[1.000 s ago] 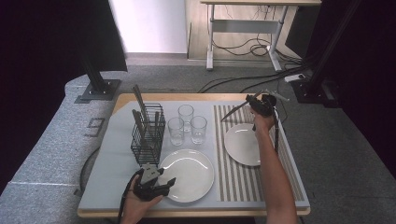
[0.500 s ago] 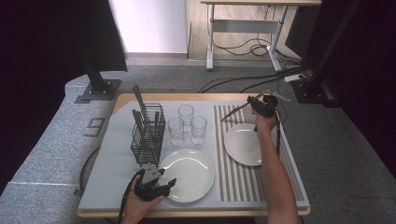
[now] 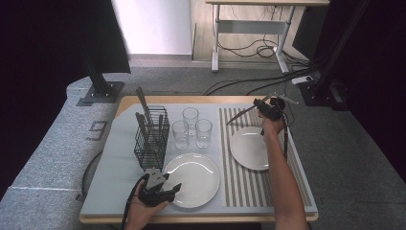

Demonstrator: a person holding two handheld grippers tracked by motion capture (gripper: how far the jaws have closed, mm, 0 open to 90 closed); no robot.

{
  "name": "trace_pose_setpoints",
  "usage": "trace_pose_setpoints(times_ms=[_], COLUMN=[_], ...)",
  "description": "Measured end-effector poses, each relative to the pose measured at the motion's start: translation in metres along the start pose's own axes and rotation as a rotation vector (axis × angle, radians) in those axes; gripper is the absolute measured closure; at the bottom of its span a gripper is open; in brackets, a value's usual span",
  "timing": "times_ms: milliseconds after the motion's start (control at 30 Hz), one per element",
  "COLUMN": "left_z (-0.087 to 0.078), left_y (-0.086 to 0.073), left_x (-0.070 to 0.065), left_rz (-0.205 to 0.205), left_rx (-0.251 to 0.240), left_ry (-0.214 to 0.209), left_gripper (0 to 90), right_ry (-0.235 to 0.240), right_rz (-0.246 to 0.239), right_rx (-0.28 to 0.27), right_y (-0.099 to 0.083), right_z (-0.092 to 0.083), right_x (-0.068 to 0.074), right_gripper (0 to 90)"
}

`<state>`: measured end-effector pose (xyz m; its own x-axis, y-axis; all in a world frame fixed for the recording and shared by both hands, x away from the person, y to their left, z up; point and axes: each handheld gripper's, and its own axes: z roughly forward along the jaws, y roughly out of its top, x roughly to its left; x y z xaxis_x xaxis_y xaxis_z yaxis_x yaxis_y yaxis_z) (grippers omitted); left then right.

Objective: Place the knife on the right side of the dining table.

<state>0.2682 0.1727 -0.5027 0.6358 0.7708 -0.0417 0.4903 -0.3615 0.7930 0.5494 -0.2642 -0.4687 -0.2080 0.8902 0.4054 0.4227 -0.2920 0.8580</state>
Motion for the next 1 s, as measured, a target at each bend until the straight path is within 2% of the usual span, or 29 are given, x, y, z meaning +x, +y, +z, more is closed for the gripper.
trace_pose_setpoints(times_ms=[767, 1000], left_z=[0.002, 0.004], left_y=[-0.001, -0.001], left_x=[-0.001, -0.002], left_rz=[0.004, 0.008], left_rx=[0.007, 0.012], left_ry=[0.001, -0.002], left_gripper=[38.1, 38.0], right_ry=[-0.001, -0.001], right_rz=[0.016, 0.042], right_rx=[0.004, -0.002], right_y=[-0.002, -0.007], right_z=[0.000, -0.002], right_x=[-0.004, -0.012], right_gripper=[73.1, 72.1])
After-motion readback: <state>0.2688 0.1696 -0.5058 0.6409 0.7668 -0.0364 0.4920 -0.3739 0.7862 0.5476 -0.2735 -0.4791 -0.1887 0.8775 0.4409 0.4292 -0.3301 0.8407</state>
